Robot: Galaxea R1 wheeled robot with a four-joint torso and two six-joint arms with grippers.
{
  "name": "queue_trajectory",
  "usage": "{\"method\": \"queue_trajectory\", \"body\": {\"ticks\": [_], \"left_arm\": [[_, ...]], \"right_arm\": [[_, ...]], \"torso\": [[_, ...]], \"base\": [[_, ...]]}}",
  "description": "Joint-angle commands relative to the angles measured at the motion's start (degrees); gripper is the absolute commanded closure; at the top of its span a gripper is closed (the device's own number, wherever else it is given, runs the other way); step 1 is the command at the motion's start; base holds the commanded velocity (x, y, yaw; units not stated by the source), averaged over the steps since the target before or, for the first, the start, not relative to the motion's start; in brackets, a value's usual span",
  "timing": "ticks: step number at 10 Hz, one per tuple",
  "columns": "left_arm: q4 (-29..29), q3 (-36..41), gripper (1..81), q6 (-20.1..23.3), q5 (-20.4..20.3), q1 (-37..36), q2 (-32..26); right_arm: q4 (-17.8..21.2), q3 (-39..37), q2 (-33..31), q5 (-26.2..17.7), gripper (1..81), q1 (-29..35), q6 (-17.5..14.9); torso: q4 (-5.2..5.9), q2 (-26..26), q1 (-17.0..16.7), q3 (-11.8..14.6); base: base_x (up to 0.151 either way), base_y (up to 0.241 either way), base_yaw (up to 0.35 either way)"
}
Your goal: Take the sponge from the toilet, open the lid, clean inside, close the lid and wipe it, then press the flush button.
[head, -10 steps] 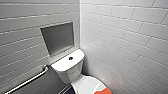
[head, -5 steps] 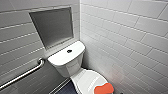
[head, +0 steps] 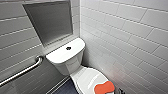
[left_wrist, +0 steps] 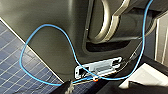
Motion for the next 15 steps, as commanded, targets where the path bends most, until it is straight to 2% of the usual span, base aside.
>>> {"method": "queue_trajectory", "body": {"ticks": [1,6,8,9,10,12,15], "left_arm": [[-0.39,0.85,1.0,0.20,4.97,2.02,-0.05],[-0.39,0.33,1.0,0.11,4.97,2.11,0.22],[-0.47,0.33,1.0,0.02,4.97,2.11,0.13],[-0.47,0.33,1.0,-0.07,4.97,2.10,0.04],[-0.39,0.33,1.0,-0.07,4.97,2.11,0.04],[-0.39,0.33,1.0,-0.07,4.97,2.02,0.04],[-0.30,-0.64,1.0,-0.07,4.97,2.11,0.48]], "right_arm": [[0.52,1.19,-1.32,-2.98,1.0,6.77,1.36],[0.61,-3.98,2.63,-3.25,1.0,9.77,4.53],[0.61,-6.18,4.57,-3.25,1.0,9.77,5.76],[0.52,-6.45,5.09,-3.25,1.0,10.03,6.11],[0.61,-6.19,5.27,-3.25,1.0,10.99,6.11],[0.52,-5.75,5.70,-3.16,1.0,11.88,6.11],[-0.19,-4.43,5.36,-2.11,1.0,11.96,5.77]], "torso": [[0.00,-0.02,0.00,0.00],[0.00,-0.02,0.07,-0.02],[0.00,-0.02,0.09,-5.53],[0.00,-0.02,0.09,-2.93],[0.00,-0.02,0.09,-2.07],[0.00,-0.02,0.11,-3.19],[0.00,-0.02,0.13,-3.19]], "base": [[0.000,0.000,0.000],[0.000,0.000,0.000],[0.000,0.000,0.000],[0.000,0.000,0.000],[0.000,0.000,0.000],[0.000,0.000,0.000],[0.000,0.000,0.000]]}}
